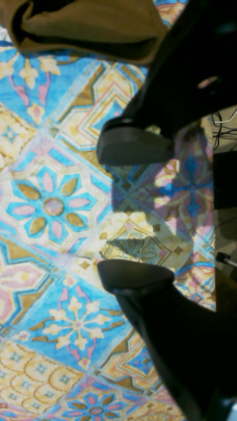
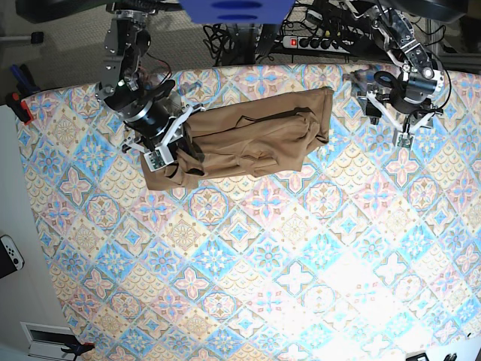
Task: Layout the t-shirt on the table in an organized manner, then fold the t-shirt properly
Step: 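Push the strip end with the right gripper toward the left gripper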
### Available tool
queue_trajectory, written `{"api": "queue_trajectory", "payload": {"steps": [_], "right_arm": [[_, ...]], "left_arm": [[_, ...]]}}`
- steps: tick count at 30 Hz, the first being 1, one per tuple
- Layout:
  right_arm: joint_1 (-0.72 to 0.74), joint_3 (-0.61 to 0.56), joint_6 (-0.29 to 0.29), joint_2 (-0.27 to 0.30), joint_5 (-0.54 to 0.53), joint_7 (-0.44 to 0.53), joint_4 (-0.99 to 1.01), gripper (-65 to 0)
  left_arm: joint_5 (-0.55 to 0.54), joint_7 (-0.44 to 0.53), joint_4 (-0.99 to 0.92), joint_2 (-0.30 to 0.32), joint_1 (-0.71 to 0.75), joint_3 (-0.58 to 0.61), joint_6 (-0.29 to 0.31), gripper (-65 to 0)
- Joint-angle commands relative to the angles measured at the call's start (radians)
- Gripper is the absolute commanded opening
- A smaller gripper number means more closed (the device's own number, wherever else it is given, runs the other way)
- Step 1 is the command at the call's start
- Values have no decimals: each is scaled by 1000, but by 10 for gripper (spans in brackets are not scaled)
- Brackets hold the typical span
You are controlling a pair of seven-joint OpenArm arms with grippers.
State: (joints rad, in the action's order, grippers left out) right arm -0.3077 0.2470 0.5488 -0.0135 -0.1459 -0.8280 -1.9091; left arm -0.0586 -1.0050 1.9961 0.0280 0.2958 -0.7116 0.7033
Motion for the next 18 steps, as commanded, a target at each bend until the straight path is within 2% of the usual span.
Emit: {"api": "queue_trajectory", "payload": {"steps": [1, 4, 7, 10, 14, 18], "right_arm": [[8, -11, 4, 2, -13, 25, -14, -650], [57, -64, 4, 2, 48, 20, -10, -650], [103, -139, 4, 4, 171, 19, -2, -650], [104, -191, 4, 2, 314, 19, -7, -490], [103, -292, 7, 7, 369, 19, -14, -343], [28, -429, 7, 28, 385, 19, -14, -332]], "left_arm": [[-7, 16, 15, 6, -4, -1, -5, -218], [-7, 16, 15, 6, -4, -1, -5, -218], [-7, 16, 13, 6, -4, -1, -5, -218], [-7, 16, 1, 6, -4, -1, -5, -218], [-7, 18, -25, 8, -4, -1, -5, -218], [-7, 21, -45, 13, -4, -1, -5, -218]]}}
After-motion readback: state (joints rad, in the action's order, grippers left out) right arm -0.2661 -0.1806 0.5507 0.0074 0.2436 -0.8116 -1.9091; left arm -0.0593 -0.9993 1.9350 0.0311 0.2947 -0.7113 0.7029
